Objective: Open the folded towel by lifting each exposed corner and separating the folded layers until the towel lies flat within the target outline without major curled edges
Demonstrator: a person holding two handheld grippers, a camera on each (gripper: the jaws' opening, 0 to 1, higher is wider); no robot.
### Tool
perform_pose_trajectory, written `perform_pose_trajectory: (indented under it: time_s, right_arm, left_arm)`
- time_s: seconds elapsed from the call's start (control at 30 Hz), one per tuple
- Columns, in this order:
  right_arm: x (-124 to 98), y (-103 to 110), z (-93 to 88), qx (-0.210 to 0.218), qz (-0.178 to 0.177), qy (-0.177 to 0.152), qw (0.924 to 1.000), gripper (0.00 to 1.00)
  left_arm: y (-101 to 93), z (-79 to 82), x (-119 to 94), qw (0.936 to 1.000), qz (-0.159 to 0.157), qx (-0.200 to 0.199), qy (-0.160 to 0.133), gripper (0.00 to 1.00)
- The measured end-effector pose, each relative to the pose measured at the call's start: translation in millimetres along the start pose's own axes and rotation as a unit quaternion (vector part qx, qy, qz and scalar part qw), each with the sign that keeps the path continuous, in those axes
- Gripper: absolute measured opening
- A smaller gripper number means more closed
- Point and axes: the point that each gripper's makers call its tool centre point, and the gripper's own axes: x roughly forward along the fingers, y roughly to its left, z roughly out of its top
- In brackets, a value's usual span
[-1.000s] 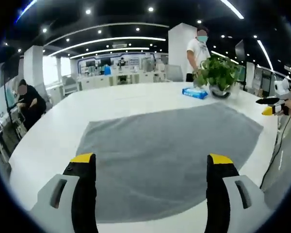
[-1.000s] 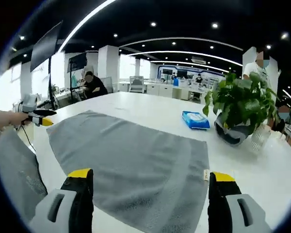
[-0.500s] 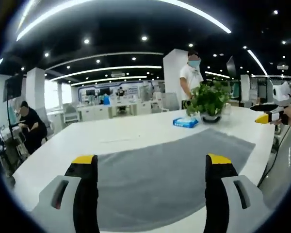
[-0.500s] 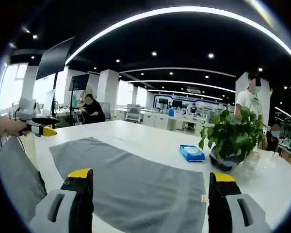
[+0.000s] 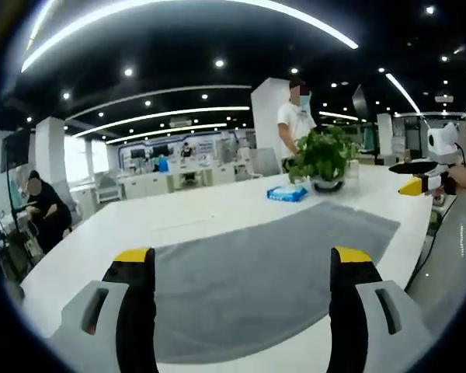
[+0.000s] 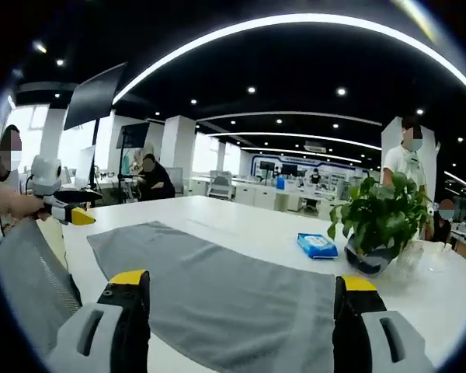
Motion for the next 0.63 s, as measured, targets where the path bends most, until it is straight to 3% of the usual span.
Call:
perform_pose_trajectory:
  time_s: [0.33,0.4,0.63]
  right_arm:
    - [5,28,-2.7,-0.057,0.053,0.018,0.9968,1.0]
    - [6,32,-6.1,-0.071,0.06,0.029,0.9952,1.0]
    - [6,33,-12.0,-0.084,0.063,0.043,0.9935,0.99]
  left_arm:
    - [4.5,-5.1,-2,0.9999,0.007,-0.003,0.009,0.93]
    - [4.0,-9.7,0,0.9997,0.009,0.004,0.022,0.93]
    - [-7.2,-10.7,1,0.999,-0.008,0.031,0.032,0.91]
